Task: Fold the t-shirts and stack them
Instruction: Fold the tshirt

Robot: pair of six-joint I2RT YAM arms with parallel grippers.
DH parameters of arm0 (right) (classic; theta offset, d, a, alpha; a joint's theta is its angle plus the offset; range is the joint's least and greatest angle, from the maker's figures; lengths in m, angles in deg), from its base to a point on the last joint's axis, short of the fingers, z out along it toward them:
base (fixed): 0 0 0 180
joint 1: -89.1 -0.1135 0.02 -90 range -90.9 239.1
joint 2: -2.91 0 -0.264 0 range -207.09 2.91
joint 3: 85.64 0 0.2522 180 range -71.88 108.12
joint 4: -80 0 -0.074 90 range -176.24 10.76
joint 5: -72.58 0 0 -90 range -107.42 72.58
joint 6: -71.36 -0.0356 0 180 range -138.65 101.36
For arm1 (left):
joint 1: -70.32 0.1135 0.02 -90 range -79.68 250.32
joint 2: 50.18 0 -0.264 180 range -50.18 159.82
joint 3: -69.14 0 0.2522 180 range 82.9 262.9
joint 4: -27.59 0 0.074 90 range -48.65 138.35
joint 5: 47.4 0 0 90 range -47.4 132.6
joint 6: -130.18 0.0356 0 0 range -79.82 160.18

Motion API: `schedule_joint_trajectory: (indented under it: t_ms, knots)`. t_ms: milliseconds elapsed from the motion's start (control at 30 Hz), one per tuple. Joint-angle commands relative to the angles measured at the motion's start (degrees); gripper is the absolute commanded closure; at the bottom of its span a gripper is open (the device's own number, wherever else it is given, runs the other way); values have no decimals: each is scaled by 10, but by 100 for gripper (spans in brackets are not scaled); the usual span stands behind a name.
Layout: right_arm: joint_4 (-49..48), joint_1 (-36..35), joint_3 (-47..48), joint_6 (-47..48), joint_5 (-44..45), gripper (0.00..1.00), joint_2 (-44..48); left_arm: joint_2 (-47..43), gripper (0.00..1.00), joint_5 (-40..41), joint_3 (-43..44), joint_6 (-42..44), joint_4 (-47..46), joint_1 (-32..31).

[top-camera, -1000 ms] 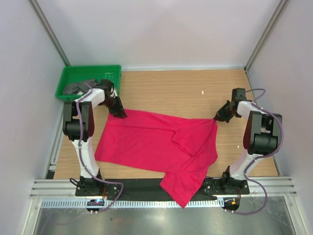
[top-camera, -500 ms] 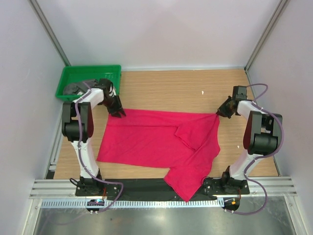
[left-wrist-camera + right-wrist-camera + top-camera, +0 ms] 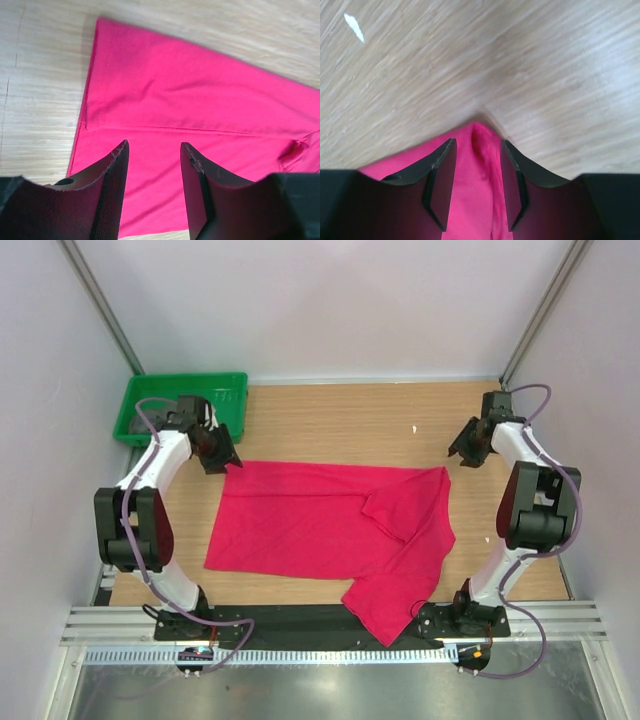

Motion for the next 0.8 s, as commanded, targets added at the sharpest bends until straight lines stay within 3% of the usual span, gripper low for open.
schedule_joint_trajectory:
  t_ms: [0,367,567,767]
  knots:
    - [58,-13,-17,12,-7,53,77,7,54,-12,-26,6,-3,11]
    - [68,-149,-214,-23,-160,60,227,20,53,20,-49,23,-6,15]
    - [91,-161,-256,-12,-102,55,273,40,53,13,-41,20,-5,15]
    - [94,-160,-263,-28,-110,52,266,32,56,17,-54,17,-4,15]
